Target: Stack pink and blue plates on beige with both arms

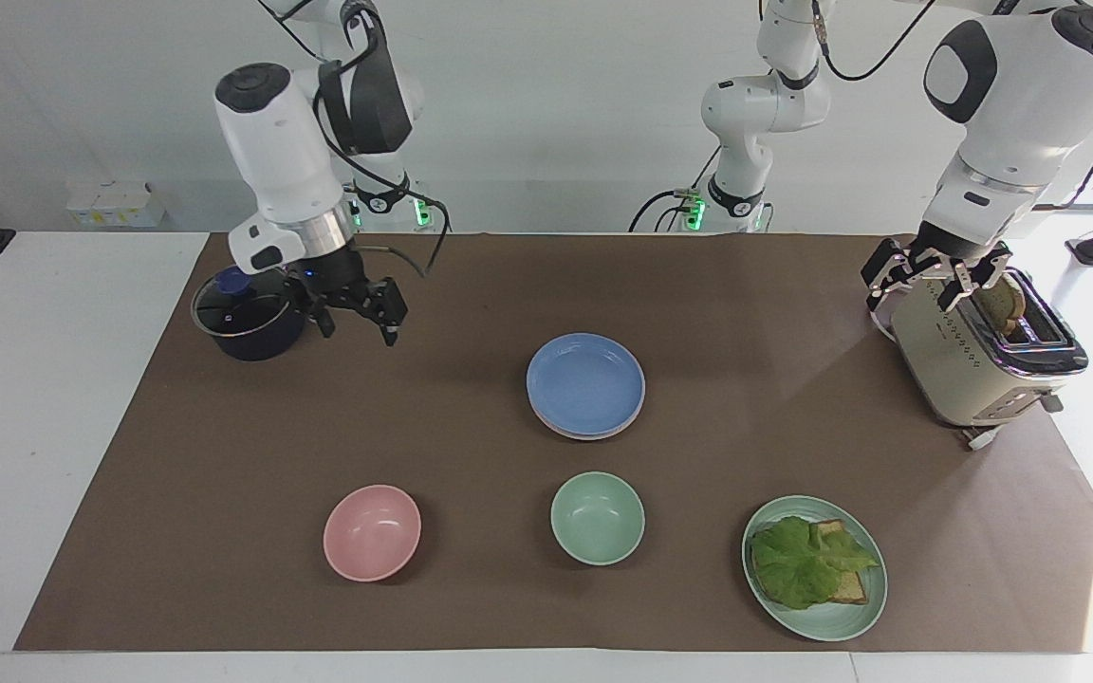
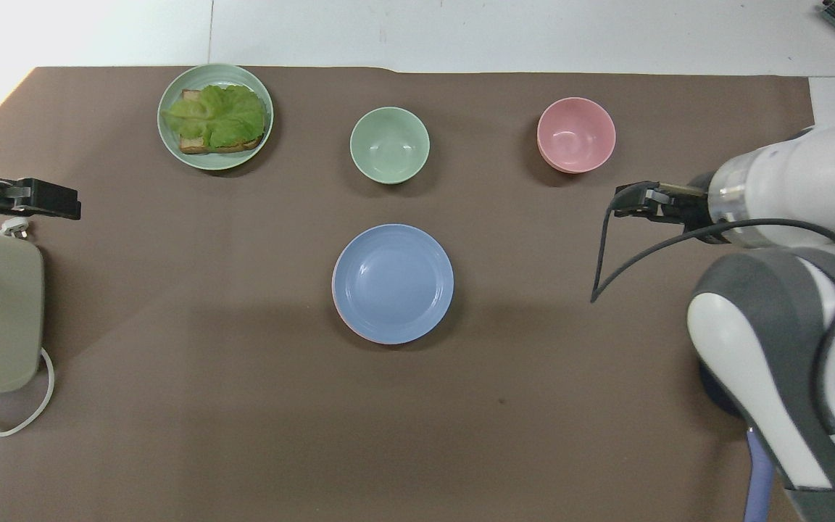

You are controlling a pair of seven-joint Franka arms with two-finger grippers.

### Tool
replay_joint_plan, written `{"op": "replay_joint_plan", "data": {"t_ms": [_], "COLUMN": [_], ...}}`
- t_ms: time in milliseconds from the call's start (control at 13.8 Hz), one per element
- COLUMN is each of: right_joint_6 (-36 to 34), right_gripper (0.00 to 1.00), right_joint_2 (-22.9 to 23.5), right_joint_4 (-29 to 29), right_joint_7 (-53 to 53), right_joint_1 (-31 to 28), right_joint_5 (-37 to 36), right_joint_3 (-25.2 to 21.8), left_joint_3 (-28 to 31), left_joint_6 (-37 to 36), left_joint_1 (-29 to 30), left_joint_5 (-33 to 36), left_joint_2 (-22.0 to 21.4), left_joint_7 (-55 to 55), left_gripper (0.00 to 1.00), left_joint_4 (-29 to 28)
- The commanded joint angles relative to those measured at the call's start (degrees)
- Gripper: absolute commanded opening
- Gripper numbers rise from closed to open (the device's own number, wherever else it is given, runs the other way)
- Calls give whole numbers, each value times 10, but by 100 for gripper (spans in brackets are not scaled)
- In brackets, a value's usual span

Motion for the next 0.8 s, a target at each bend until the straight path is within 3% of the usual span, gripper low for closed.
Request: {"op": "replay_joint_plan", "data": {"t_ms": [0,145,435,725], "right_joint_6": [-70,-150,-231,-266], "right_gripper": [100,100,100,100], "right_joint_2": [-16,-8,22,15], "right_joint_4": [49,117,188,203], "right_joint_7": [-39,-68,-119,-147], "right_joint_1": [-42,-61,-72,-74], "right_joint_5": [-14,-17,-42,-42], "right_joint_3": [8,9,9,5], "left_joint_3": [-1,0,0,0], "left_joint_6": [-9,-9,-9,-9], "left_joint_1": [1,0,1,1], "left_joint_5": [7,7,7,7], "left_joint_2": [0,0,0,0], "left_joint_7": [3,3,3,3], "left_gripper": [100,100,100,100], "left_joint_4": [6,6,6,6]}}
